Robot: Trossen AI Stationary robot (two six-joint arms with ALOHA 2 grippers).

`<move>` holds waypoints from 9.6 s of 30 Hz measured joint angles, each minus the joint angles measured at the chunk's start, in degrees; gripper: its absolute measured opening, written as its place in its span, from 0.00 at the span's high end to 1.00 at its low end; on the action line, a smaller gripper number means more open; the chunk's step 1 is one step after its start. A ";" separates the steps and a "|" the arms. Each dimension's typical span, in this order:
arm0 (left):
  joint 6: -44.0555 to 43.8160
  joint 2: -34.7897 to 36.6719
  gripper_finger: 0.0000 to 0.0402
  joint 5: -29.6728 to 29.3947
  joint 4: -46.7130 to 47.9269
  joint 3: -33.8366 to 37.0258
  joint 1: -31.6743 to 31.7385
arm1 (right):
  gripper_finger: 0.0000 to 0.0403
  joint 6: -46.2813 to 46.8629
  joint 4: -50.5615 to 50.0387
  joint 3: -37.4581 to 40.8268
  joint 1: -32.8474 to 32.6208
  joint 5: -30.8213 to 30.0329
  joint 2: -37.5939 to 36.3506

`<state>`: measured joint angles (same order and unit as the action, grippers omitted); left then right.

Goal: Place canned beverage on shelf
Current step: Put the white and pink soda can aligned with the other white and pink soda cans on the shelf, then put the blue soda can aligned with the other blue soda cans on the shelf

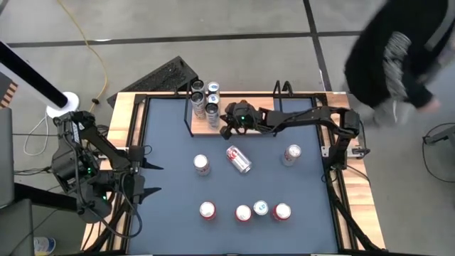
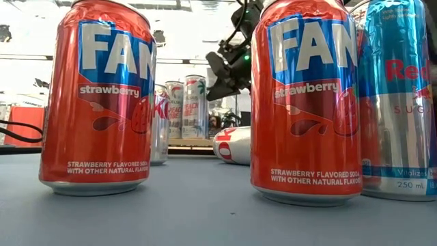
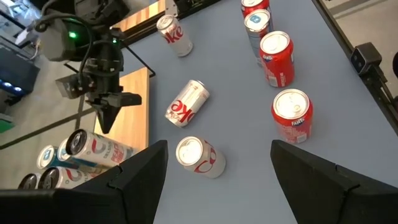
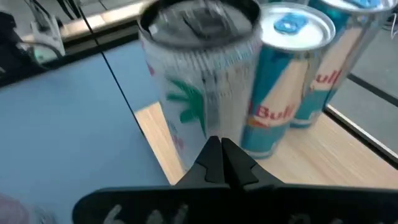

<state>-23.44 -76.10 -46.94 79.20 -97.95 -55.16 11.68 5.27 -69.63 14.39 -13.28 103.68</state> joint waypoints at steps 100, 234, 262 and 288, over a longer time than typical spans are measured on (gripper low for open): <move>-2.80 0.01 0.32 -0.02 1.31 0.00 -0.01 | 1.00 -3.19 6.13 -7.56 1.56 8.11 6.29; -3.18 0.01 0.32 -1.79 1.12 0.00 0.00 | 1.00 -4.50 9.80 -7.54 -2.44 4.81 9.31; -4.92 0.01 0.32 -3.49 0.83 0.01 0.00 | 1.00 -8.66 -14.54 -7.58 -1.13 3.95 -3.96; -4.77 -0.01 0.32 -4.37 -0.52 0.02 0.00 | 0.32 16.15 -46.59 -7.57 -41.70 -5.78 -25.62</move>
<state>-28.21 -76.12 -51.31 78.68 -97.93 -55.16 27.83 -41.32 -77.20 -27.31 -19.06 78.06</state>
